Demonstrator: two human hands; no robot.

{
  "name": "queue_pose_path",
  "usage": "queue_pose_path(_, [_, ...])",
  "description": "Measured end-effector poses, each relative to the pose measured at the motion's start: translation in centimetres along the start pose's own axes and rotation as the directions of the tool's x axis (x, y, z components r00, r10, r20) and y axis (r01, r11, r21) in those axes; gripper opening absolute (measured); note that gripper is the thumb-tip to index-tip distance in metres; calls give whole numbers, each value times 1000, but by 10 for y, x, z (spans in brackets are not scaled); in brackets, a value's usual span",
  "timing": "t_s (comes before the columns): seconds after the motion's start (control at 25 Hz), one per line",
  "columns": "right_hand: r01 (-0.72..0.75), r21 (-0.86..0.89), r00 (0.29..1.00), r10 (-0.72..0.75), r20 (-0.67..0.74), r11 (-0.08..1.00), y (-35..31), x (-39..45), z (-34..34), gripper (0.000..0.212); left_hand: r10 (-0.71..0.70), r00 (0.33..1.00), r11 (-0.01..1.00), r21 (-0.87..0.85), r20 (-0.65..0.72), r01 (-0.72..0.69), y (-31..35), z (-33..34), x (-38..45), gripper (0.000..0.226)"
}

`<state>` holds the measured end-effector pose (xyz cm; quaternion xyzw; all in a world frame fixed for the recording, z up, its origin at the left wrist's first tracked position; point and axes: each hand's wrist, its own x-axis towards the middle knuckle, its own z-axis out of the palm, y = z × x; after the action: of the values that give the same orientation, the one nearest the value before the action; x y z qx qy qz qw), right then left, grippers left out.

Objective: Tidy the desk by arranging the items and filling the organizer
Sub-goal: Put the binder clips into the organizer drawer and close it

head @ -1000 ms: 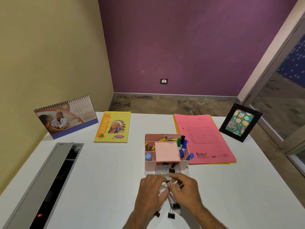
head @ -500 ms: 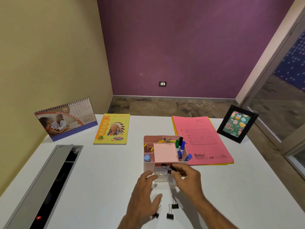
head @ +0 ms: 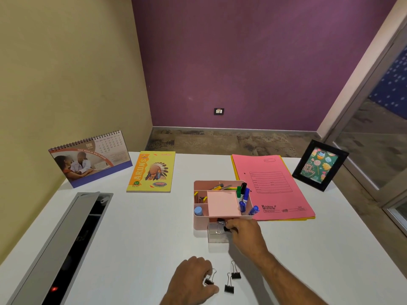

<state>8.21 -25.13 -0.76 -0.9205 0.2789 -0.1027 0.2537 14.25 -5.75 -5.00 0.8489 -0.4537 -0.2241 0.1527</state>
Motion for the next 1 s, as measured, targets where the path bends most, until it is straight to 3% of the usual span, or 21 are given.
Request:
queue_pose_path(0.08, [8,-10,1000,-8,10,1000,2,-2,0,23,12,1000,1000,0,3,-12,-3,3,3,45])
queue_pose_path(0.2, [25,-25,996,-27,-89,999,6,-8,2,21,20,1000,1000,-23,-11,-20,-4,7,4,38])
queue_pose_path(0.4, [74,211,966,-17,-259,975,11,-31,4,14,15,989,987,-159,-144,-38,7,6,2,36])
queue_pose_path(0.48, [80,313,971,-3,-238,946,12,-44,2,12,28,973,971,-224,-227,-80,13,6,3,36])
queue_pose_path(0.68, [-128,498,990,141,13,858,11,-62,2,33,71,928,923,-329,-366,-201,31,2,8,27])
queue_pose_path(0.88, [-137,456,982,182,-56,879,10,-62,-3,29,49,882,916,-330,-469,-227,39,2,14,28])
queue_pose_path(1.0, [-180,517,975,221,-18,837,11,-61,-4,32,51,883,930,-301,-467,-213,40,1,14,28])
